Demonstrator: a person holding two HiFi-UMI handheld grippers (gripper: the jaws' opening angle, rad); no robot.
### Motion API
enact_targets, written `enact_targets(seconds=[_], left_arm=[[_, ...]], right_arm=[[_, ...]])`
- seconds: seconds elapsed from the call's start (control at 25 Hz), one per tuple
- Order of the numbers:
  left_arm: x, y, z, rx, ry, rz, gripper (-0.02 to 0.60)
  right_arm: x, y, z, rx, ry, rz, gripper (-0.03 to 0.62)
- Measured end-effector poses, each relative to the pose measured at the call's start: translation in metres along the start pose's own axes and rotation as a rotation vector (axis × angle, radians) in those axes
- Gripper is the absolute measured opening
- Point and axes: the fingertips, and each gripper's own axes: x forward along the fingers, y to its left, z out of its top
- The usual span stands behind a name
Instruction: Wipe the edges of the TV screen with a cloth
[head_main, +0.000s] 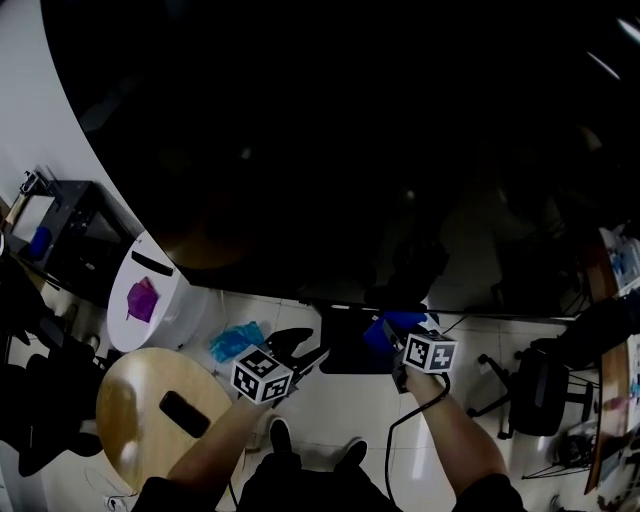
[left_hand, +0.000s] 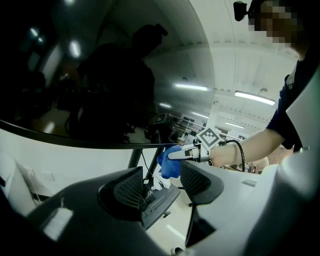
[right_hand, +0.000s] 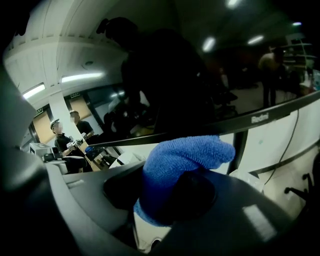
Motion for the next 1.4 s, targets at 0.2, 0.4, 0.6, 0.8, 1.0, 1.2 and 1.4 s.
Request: enact_targets(seconds=[0.2,0.4,0.6,0.8,1.0,1.2,1.4], left_arm=[[-0.033,0.028,-0.002,-0.012,-0.008,0.027,0.221],[-0.065,0.054,-0.002,-0.012,-0.019,0.065,0.221],[-0.102,0.081,-0.006,-0.028,-0.034,0.107,0.221],[-0.133,0.103,-0.008,-0.043,-0.051,0.155,0.221],[-0.167,0.127,-0.012,-0.063,-0.075,0.214,0.220],[-0.198,0.146,-0.023,-0.092,-0.098,0.277,0.221],[-0.227,0.162,-0.031,-0.096,-0.106,0.325,0.221]], right_arm=[[0.025,0.039,-0.004,-0.014,0.023,0.017,0.160],[0.054,0.086,-0.009,-0.036,0.048,0.066,0.160],[0.083,0.140,-0.017,-0.041,0.071,0.128,0.160],[0.107,0.186,-0.021,-0.045,0.103,0.186,0.160],[0.136,0.236,-0.027,-0.089,0.136,0.247,0.160],[0.162,0.284,-0.032,-0.107,0.166,0.311,0.160],[0.187,0.336,-0.035,-0.139,0.181,0.373,0.160]])
